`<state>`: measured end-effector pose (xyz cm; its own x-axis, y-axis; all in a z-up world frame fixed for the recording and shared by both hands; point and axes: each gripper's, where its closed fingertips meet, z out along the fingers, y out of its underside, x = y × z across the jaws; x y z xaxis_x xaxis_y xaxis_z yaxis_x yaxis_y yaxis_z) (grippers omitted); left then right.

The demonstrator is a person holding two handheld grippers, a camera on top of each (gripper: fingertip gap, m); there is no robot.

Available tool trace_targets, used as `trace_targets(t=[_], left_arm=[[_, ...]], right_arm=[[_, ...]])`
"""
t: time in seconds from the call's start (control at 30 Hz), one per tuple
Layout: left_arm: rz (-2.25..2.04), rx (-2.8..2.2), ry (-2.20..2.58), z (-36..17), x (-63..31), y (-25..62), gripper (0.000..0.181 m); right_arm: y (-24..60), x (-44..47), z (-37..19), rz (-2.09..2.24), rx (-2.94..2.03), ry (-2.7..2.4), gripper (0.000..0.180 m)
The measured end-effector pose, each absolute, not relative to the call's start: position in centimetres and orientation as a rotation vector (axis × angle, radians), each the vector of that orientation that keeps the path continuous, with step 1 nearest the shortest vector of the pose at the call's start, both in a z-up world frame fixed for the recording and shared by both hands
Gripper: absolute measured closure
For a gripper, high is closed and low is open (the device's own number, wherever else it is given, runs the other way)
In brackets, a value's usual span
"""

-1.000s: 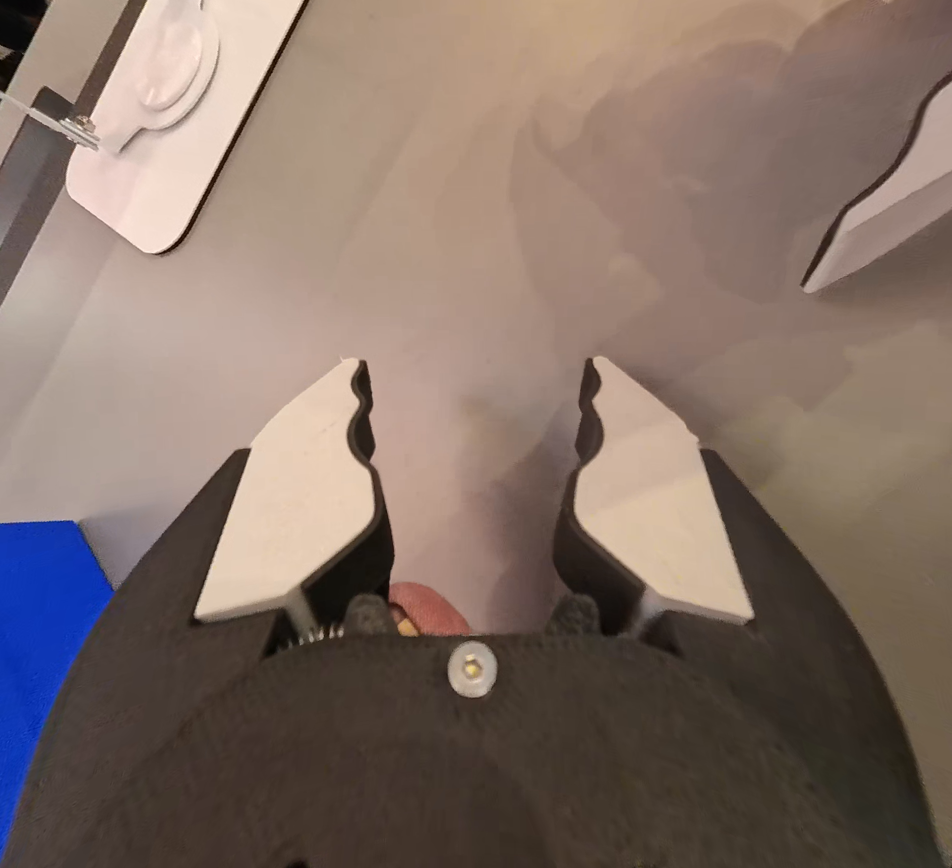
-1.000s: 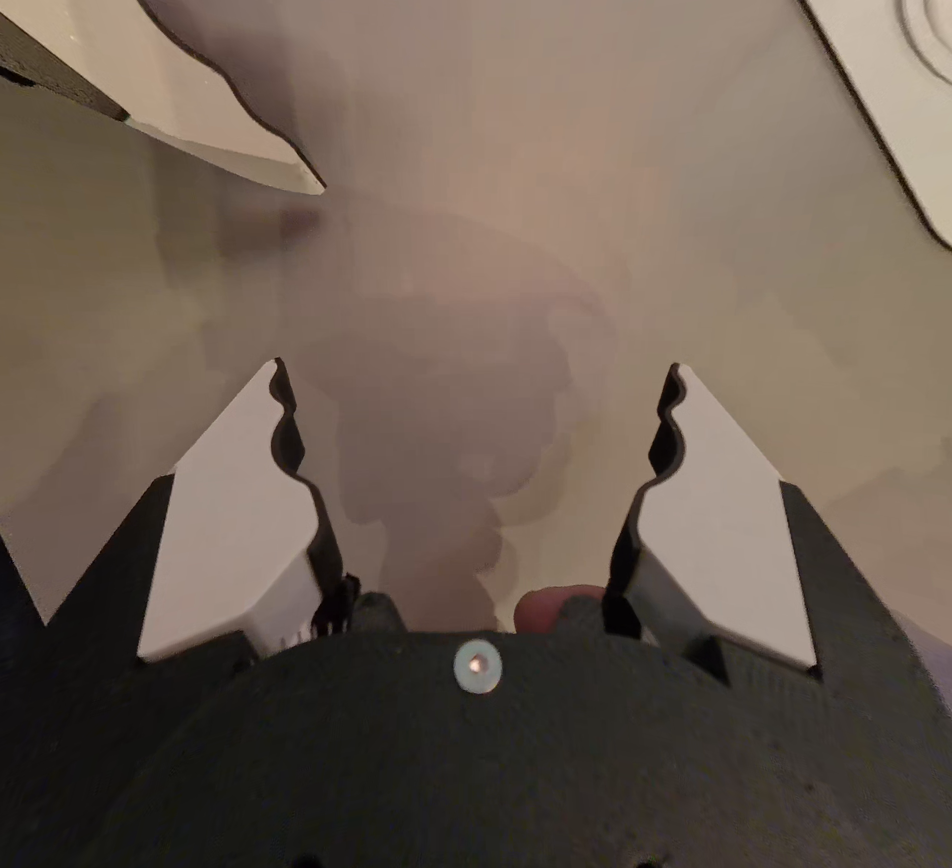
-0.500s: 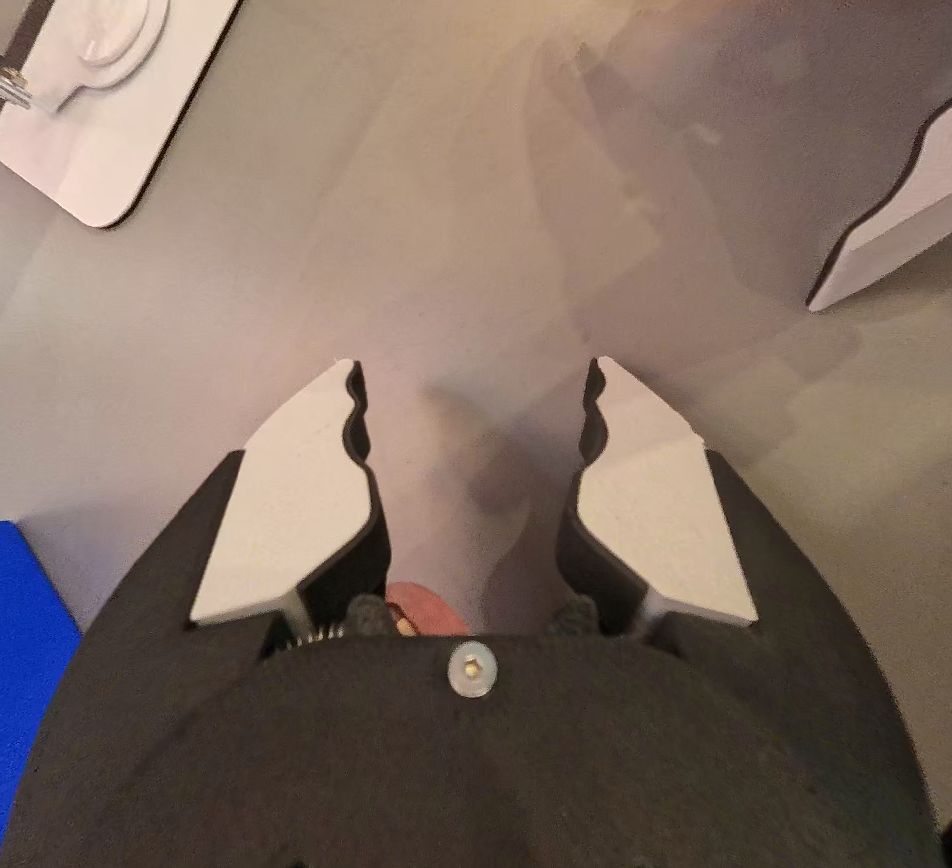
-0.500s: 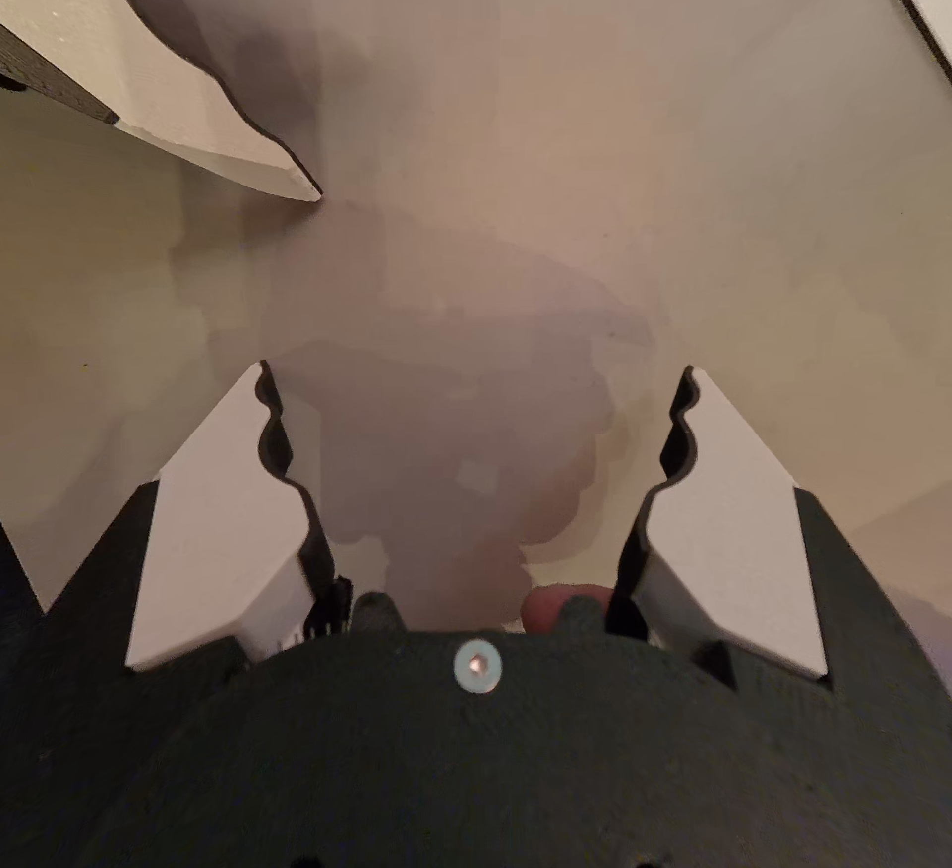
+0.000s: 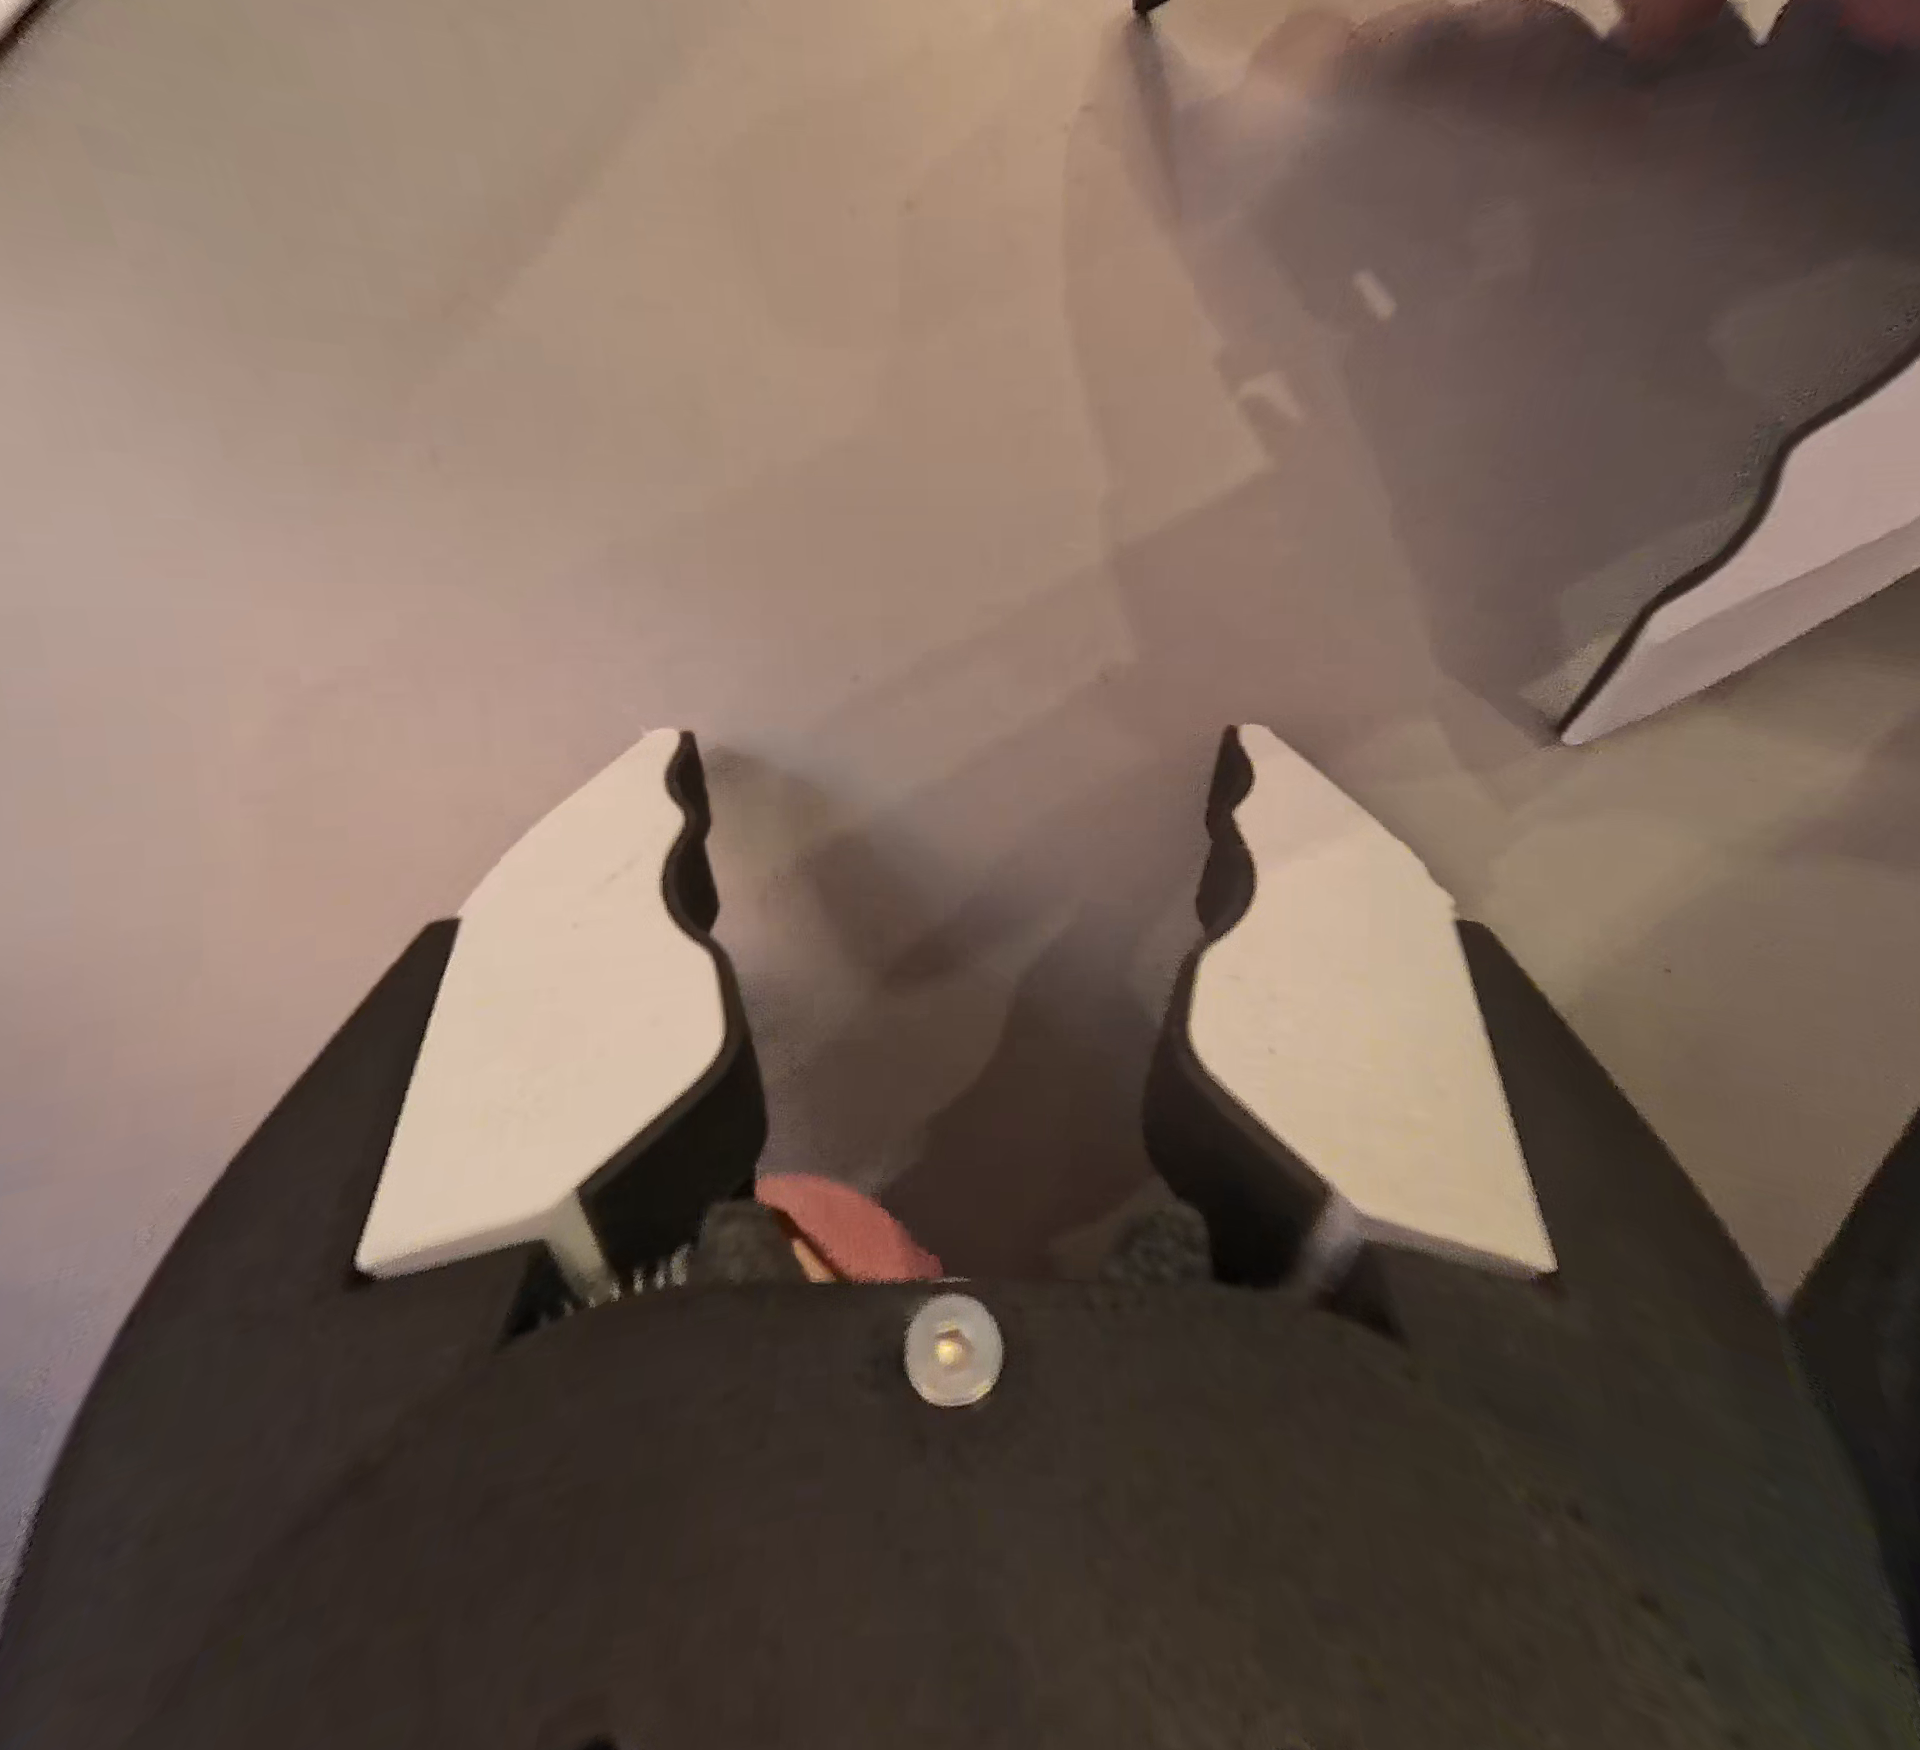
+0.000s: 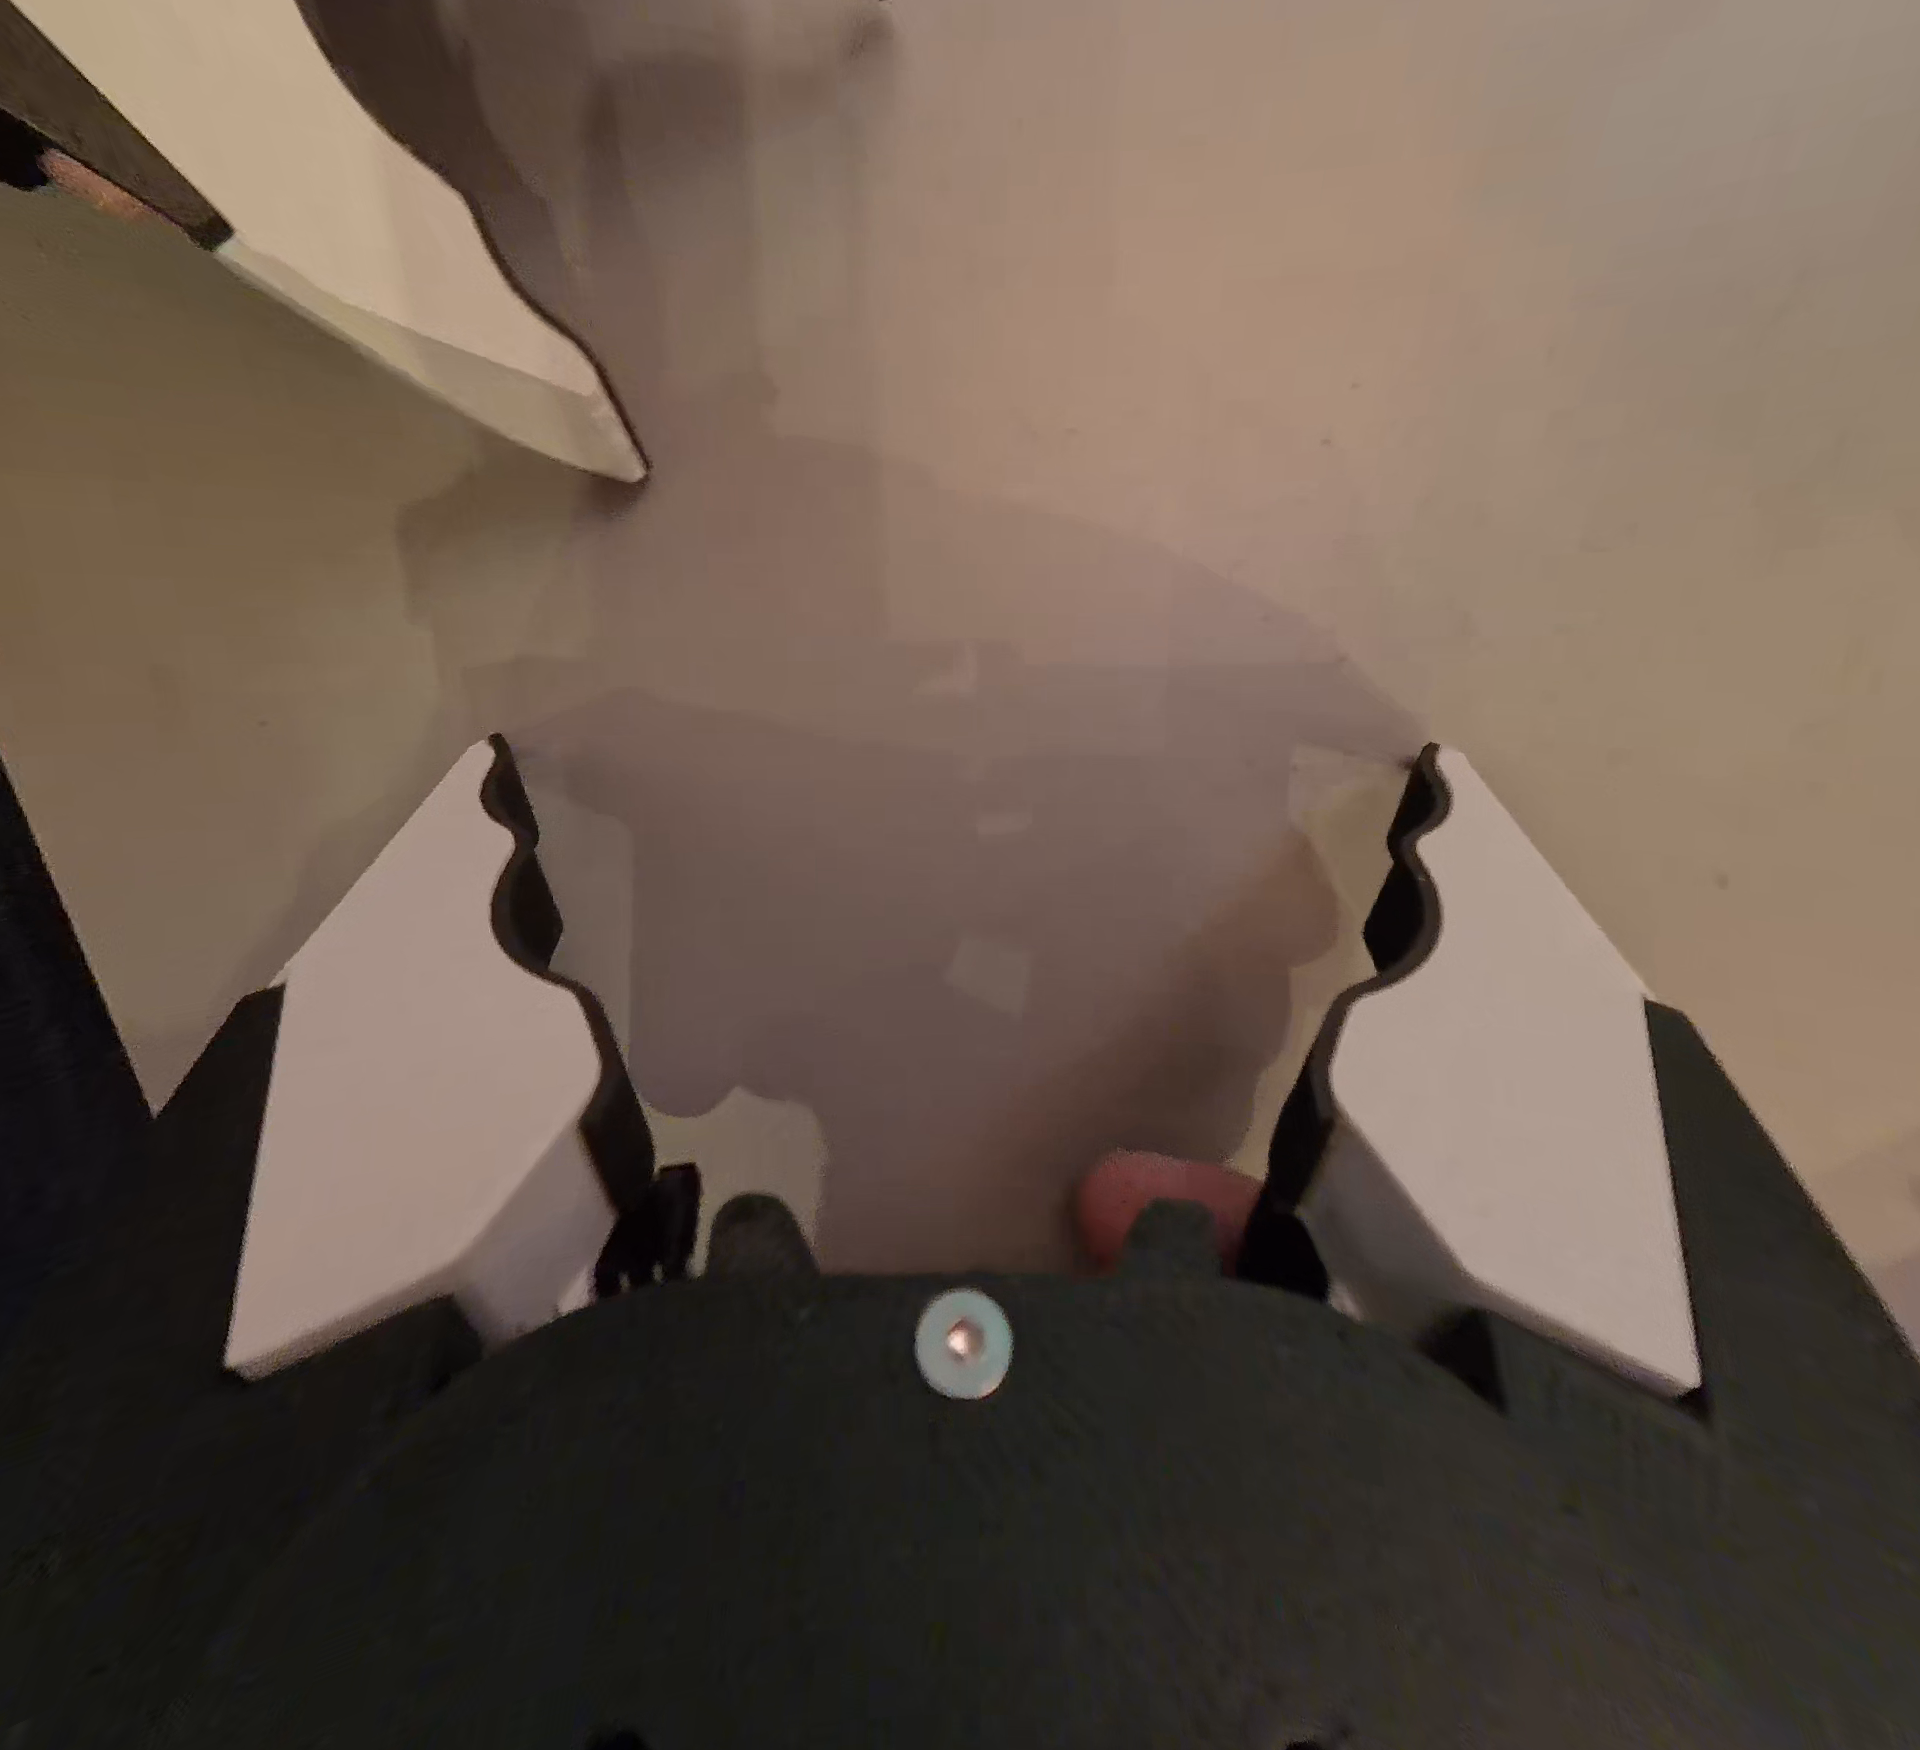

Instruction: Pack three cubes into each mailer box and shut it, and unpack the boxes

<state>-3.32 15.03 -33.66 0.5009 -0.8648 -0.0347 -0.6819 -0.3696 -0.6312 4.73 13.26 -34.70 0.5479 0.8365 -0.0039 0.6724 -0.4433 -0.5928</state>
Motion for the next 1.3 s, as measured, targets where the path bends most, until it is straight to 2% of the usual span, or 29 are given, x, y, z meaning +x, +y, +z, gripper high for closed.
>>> trace_targets(t=[0.1, 0.2, 0.4, 0.5, 0.53, 0.73, 0.77, 0.8, 0.83, 0.87, 0.9, 1.03, 1.1, 1.13, 1.23, 1.3], left_arm=[[-0.46, -2.206, 1.274, -33.9, -3.2, 14.4, 0.072], [-0.492, -2.197, 1.257, -33.4, -2.7, 14.2, 0.065], [-0.374, -2.19, 1.226, -33.7, -2.9, 14.6, 0.082], [-0.329, -2.187, 1.174, -33.4, -3.0, 15.1, 0.1], [-0.328, -2.189, 1.166, -33.4, -3.0, 15.1, 0.101], [-0.306, -2.213, 1.107, -33.4, -2.9, 15.4, 0.112], [-0.325, -2.24, 1.111, -33.5, -2.8, 15.3, 0.104], [-0.341, -2.271, 1.11, -33.7, -2.8, 15.2, 0.095], [-0.355, -2.297, 1.091, -33.8, -2.9, 15.2, 0.094], [-0.348, -2.301, 1.07, -33.8, -3.0, 15.4, 0.094], [-0.32, -2.28, 1.058, -33.7, -3.2, 15.7, 0.094], [-0.05, -2.184, 0.963, -32.9, -4.5, 17.4, 0.134], [-0.051, -2.179, 0.968, -33.0, -4.3, 17.2, 0.141], [-0.071, -2.188, 0.977, -33.0, -4.2, 17.0, 0.139], [-0.315, -2.267, 1.062, -33.5, -3.0, 15.4, 0.114], [-0.429, -2.276, 1.175, -33.9, -2.4, 14.0, 0.071]], right_arm=[[13.2, 4.6, -34.4, 0.42, -2.25, -1.192, 0.026], [13.1, 4.7, -34.4, 0.417, -2.251, -1.203, 0.034], [12.6, 4.8, -34.6, 0.407, -2.244, -1.233, 0.027], [12.8, 4.6, -34.6, 0.409, -2.233, -1.202, 0.028], [12.9, 4.6, -34.6, 0.413, -2.227, -1.192, 0.028], [14.0, 5.2, -34.0, 0.365, -2.227, -1.103, 0.052], [14.0, 5.2, -34.0, 0.366, -2.222, -1.107, 0.052], [13.8, 5.2, -34.0, 0.373, -2.226, -1.113, 0.05], [13.5, 5.1, -34.3, 0.396, -2.228, -1.134, 0.042], [12.7, 4.8, -34.7, 0.427, -2.214, -1.214, 0.021], [12.7, 4.9, -34.7, 0.416, -2.218, -1.212, 0.021], [12.9, 5.3, -34.8, 0.382, -2.255, -1.188, 0.02], [12.9, 5.2, -34.8, 0.388, -2.235, -1.189, 0.02], [12.9, 5.2, -34.8, 0.397, -2.238, -1.179, 0.02], [13.0, 5.3, -34.8, 0.395, -2.233, -1.166, 0.02], [13.3, 5.5, -34.8, 0.389, -2.228, -1.138, 0.02]])
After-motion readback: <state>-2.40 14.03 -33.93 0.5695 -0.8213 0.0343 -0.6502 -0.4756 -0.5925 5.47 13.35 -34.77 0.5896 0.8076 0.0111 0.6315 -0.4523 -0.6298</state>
